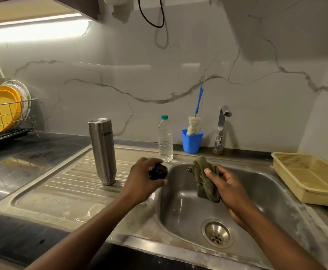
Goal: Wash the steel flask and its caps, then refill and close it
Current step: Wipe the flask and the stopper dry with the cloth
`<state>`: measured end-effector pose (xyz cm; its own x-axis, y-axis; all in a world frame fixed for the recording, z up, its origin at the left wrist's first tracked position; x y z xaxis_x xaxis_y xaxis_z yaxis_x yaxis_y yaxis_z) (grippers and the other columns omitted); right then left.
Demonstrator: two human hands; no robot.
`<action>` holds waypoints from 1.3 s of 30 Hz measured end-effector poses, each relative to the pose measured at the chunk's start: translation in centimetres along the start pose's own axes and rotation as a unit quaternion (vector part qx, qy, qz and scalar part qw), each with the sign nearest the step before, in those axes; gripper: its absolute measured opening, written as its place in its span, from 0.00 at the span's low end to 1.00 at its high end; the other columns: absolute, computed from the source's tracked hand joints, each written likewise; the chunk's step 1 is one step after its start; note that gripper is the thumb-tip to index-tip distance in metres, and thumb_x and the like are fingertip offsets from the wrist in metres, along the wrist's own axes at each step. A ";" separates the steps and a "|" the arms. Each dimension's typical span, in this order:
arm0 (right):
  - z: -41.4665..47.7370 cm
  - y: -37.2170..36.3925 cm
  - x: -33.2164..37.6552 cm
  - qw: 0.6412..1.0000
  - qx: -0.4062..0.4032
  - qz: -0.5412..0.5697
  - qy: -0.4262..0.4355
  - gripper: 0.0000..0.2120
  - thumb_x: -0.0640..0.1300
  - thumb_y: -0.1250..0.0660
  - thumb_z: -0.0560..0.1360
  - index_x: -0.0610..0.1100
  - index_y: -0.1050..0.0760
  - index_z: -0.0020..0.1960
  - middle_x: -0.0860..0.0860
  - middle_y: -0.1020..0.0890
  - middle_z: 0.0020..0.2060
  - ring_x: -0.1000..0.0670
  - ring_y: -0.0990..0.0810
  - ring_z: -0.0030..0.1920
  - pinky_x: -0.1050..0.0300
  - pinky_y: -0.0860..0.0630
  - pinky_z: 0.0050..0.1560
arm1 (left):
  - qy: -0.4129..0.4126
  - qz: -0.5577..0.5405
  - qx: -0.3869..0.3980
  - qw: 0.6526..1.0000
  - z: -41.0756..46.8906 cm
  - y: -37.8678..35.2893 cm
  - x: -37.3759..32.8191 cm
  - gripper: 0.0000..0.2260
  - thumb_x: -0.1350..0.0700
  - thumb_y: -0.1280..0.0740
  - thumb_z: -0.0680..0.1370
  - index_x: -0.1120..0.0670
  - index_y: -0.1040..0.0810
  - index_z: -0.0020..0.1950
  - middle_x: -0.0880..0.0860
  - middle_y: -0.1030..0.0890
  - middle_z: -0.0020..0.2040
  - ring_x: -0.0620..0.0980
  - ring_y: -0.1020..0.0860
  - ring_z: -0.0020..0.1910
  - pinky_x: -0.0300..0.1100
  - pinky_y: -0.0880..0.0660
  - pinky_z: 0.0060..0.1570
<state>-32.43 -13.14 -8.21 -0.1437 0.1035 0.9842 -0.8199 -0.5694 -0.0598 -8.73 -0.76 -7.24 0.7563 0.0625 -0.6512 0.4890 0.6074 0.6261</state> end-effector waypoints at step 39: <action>0.2 1.1 0.3 0.991 0.023 -0.104 0.075 0.11 0.48 0.30 0.80 0.51 0.17 0.62 0.50 0.12 0.52 0.50 0.13 0.54 0.51 0.17 0.54 | -0.092 -0.212 0.028 0.972 -0.5 -7.8 -9.0 0.25 0.65 0.22 0.73 0.49 0.32 0.60 0.47 0.13 0.47 0.40 0.14 0.47 0.32 0.19 0.45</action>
<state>-33.26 -13.83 -7.92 -0.0571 0.3405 0.9385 -0.8146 -0.5594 0.1534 -19.62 -5.65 -6.50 0.5434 -0.3302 -0.7718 0.7934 0.5025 0.3435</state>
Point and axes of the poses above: each hand's wrist, its own z-axis towards the middle knuckle, its own y-axis out of the back of the hand, x = y × z, the point moved 4 cm from there along z, towards the middle knuckle
